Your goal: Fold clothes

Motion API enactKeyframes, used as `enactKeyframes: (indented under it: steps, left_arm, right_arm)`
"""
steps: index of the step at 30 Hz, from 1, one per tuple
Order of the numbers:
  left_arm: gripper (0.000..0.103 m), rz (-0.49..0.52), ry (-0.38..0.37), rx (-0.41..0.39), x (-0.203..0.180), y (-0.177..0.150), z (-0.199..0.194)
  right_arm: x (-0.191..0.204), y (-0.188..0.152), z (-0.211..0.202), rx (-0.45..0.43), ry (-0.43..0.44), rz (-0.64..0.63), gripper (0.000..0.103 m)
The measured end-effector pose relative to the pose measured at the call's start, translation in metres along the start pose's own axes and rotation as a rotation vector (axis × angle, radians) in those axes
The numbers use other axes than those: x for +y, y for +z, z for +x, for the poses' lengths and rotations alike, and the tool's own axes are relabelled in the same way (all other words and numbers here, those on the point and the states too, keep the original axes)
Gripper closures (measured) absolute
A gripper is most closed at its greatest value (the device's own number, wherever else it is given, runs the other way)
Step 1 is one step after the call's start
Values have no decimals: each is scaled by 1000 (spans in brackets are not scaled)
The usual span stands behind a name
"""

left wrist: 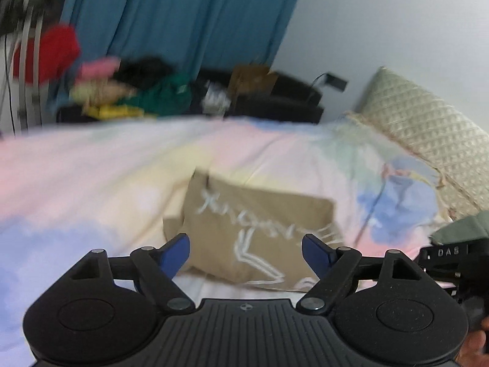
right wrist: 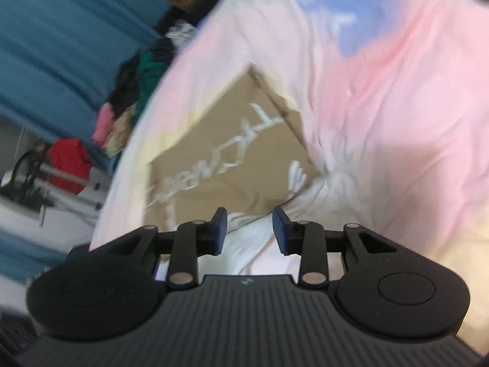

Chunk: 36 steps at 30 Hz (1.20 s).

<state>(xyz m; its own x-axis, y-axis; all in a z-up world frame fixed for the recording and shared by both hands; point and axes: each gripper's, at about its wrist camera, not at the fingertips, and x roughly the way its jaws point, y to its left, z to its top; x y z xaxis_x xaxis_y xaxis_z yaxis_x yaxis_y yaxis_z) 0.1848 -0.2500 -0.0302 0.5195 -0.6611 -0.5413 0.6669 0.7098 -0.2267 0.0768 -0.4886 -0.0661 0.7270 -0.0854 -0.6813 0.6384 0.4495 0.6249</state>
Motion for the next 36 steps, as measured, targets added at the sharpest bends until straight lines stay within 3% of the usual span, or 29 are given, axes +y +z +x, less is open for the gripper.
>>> enactKeyframes:
  steps: [1, 3, 5, 7, 11, 19, 25, 36]
  left_arm:
    - [15, 16, 4, -15, -7, 4, -17]
    - [7, 39, 11, -47, -21, 12, -52]
    - [2, 48, -1, -76, -32, 16, -86]
    - [0, 72, -29, -90, -41, 19, -117]
    - [0, 110, 17, -157, -53, 14, -175]
    - [0, 170, 72, -244, -65, -14, -250]
    - [0, 203, 81, -306, -74, -37, -273]
    - [0, 220, 108, -377, -65, -79, -273]
  right_arm:
    - [7, -1, -16, -17, 12, -24, 47]
    - [20, -4, -52, -79, 64, -64, 9]
    - [32, -12, -86, -136, 92, -133, 0]
    - [45, -23, -122, -186, 111, -212, 0]
    - [63, -48, -173, -241, 124, -341, 0]
    - [76, -105, -231, -389, 137, -563, 0]
    - [66, -140, -235, -469, 137, -636, 0]
    - [50, -180, -212, -573, 107, -696, 0]
